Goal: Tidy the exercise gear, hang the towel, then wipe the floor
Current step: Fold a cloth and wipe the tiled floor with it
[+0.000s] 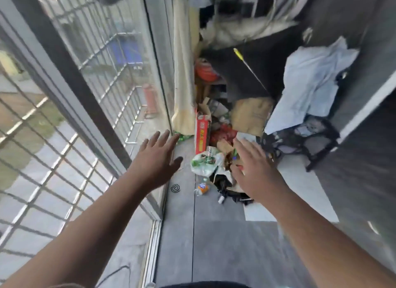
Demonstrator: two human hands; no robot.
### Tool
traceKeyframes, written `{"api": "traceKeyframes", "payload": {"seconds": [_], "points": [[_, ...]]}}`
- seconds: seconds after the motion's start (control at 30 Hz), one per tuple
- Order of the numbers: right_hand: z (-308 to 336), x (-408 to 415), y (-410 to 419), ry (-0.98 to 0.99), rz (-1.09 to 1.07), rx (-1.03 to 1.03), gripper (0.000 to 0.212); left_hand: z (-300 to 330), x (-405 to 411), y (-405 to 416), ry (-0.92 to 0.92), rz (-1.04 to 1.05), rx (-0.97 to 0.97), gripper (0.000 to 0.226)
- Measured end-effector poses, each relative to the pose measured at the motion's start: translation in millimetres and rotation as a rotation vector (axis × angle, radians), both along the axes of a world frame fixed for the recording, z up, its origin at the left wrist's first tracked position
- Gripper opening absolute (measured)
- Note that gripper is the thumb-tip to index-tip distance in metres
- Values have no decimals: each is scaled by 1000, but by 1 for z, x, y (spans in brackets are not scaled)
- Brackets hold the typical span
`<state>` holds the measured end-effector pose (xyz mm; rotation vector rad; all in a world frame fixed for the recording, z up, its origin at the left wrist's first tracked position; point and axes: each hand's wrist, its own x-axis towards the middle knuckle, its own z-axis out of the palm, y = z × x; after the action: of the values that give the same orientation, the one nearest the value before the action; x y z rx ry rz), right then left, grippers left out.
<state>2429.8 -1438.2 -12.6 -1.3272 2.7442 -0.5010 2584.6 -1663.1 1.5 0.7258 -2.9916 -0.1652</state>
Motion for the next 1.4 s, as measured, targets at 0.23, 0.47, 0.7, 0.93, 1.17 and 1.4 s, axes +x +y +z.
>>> {"api": "traceKeyframes", "payload": {"seconds": [0.23,0.47,0.7,0.93,1.17,1.4], "points": [[-29,-56,143,1,-379,83,67,-16,-144,114,-31,-403,28,70],[-49,-115,217,-31,-683,174,66,-50,-279,184,-62,-705,31,69],[-59,-204,230,-48,-865,239,65,-70,-430,205,-88,-964,-9,62],[-55,-277,256,-67,-1077,299,62,-67,-552,273,-58,-1202,-98,60],[-65,-331,358,-49,-1240,308,64,-82,-641,398,-63,-1364,-96,60],[-81,-418,499,-82,-1342,236,65,-105,-749,550,-110,-1317,-12,57]]}}
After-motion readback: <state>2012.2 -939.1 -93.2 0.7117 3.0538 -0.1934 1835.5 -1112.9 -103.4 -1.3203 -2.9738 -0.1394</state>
